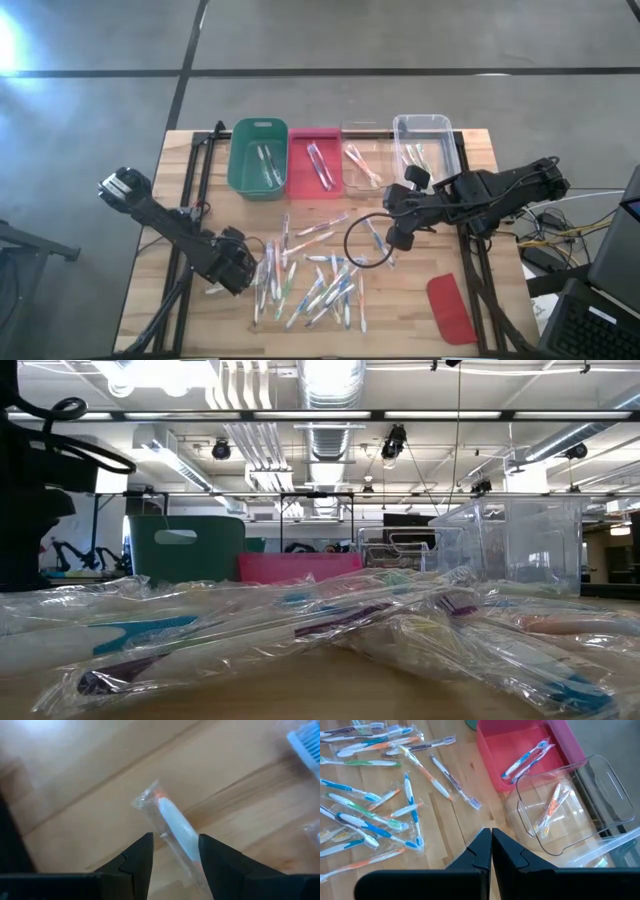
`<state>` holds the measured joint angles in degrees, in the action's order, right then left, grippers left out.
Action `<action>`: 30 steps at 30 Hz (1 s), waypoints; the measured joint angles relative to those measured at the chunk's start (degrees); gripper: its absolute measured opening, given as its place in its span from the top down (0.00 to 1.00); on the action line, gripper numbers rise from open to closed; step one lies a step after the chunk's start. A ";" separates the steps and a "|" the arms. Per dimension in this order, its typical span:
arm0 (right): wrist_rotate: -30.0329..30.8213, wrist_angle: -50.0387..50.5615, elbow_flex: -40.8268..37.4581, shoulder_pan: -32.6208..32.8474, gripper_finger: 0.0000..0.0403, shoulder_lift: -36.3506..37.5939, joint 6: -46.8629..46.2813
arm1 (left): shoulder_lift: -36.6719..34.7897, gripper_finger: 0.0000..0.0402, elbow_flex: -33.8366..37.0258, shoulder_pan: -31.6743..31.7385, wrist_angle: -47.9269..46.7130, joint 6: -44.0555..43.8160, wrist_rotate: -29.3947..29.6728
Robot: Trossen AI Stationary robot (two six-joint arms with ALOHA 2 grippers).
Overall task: Pick & Place Toothbrushes
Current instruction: Put the orange toothbrush into the transparent bin
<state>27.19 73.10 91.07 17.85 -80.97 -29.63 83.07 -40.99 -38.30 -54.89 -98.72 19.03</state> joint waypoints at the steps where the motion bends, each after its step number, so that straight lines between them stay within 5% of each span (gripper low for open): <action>1: 0.00 -0.01 0.00 0.00 0.98 0.00 0.00 | 0.00 0.59 0.22 0.00 0.89 -0.02 -0.02; 17: 0.01 -0.09 0.00 0.00 0.98 0.00 0.02 | -0.22 0.61 5.09 -0.04 10.99 -1.14 0.15; 30: 0.01 -0.09 0.00 0.00 0.98 -0.02 0.02 | -0.22 0.83 5.04 0.00 11.86 -1.76 -0.19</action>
<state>27.20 73.01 91.07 17.85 -80.99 -29.61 82.85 -35.96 -38.30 -43.03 -100.48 18.84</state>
